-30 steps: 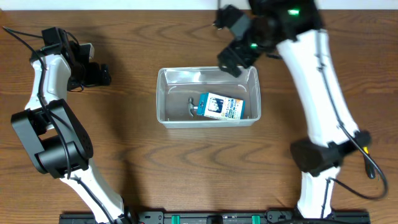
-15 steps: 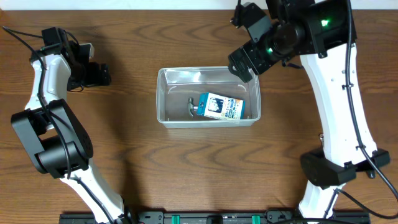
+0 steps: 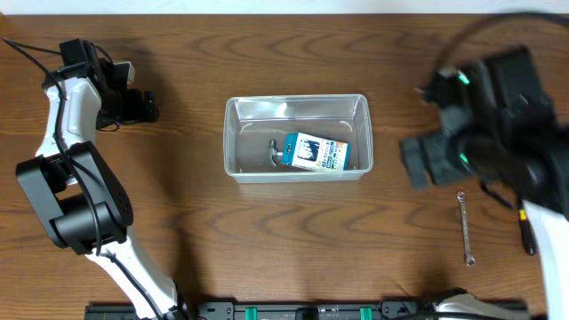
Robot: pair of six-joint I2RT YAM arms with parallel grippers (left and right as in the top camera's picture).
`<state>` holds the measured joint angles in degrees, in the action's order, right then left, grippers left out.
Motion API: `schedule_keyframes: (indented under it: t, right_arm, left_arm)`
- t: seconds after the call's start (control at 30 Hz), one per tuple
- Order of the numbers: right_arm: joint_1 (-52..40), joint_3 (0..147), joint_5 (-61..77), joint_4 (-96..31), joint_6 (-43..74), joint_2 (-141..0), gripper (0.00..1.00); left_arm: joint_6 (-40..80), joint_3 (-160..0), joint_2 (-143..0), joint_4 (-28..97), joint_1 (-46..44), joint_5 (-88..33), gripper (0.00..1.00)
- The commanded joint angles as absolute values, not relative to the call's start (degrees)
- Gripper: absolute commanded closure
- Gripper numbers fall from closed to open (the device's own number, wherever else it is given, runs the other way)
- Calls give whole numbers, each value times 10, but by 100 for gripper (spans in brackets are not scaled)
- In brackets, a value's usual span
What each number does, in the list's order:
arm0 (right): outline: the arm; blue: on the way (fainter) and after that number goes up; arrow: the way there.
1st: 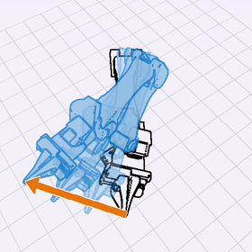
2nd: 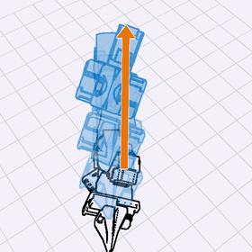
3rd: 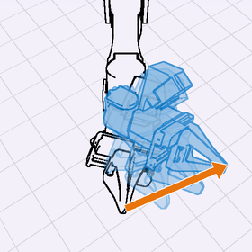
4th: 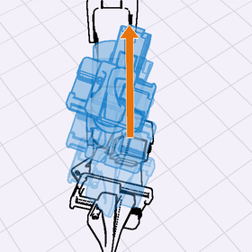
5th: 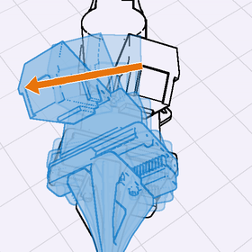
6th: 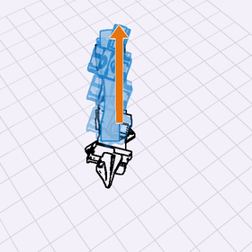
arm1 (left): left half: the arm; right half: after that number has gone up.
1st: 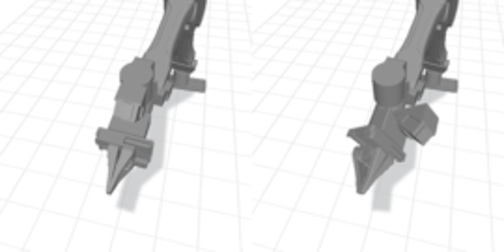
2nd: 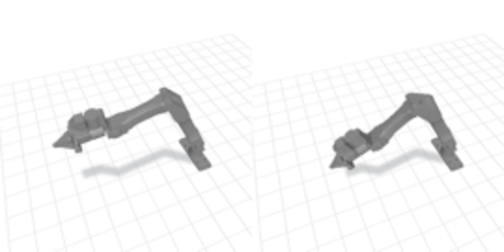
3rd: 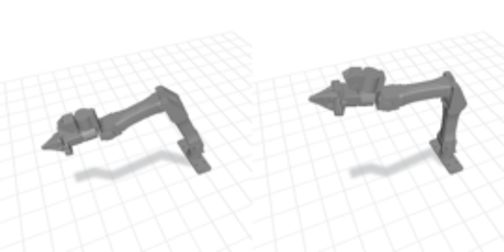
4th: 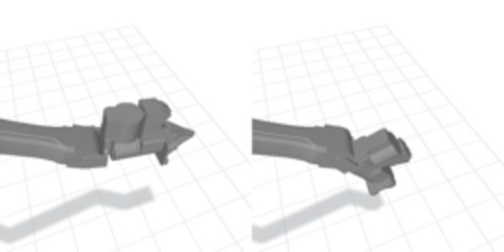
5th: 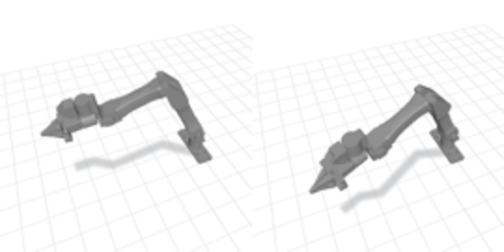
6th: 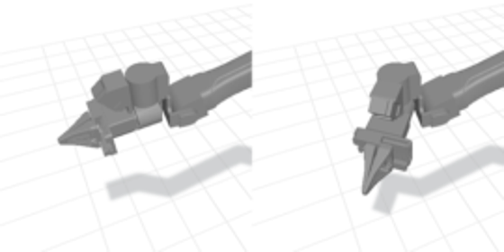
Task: Pack container
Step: 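Raise the right gripper and withdraw it to the right, then position the right gripper above the silver combination wrench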
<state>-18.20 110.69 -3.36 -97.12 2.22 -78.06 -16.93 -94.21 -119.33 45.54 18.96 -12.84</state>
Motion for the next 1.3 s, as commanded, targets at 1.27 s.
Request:
schedule_keyframes:
  t: [1.27]
  right_arm:
    - [119,587,71,-632,-102,-717,1]
  left_arm:
    - [-173,-940,-1196,455,189,-124,2]
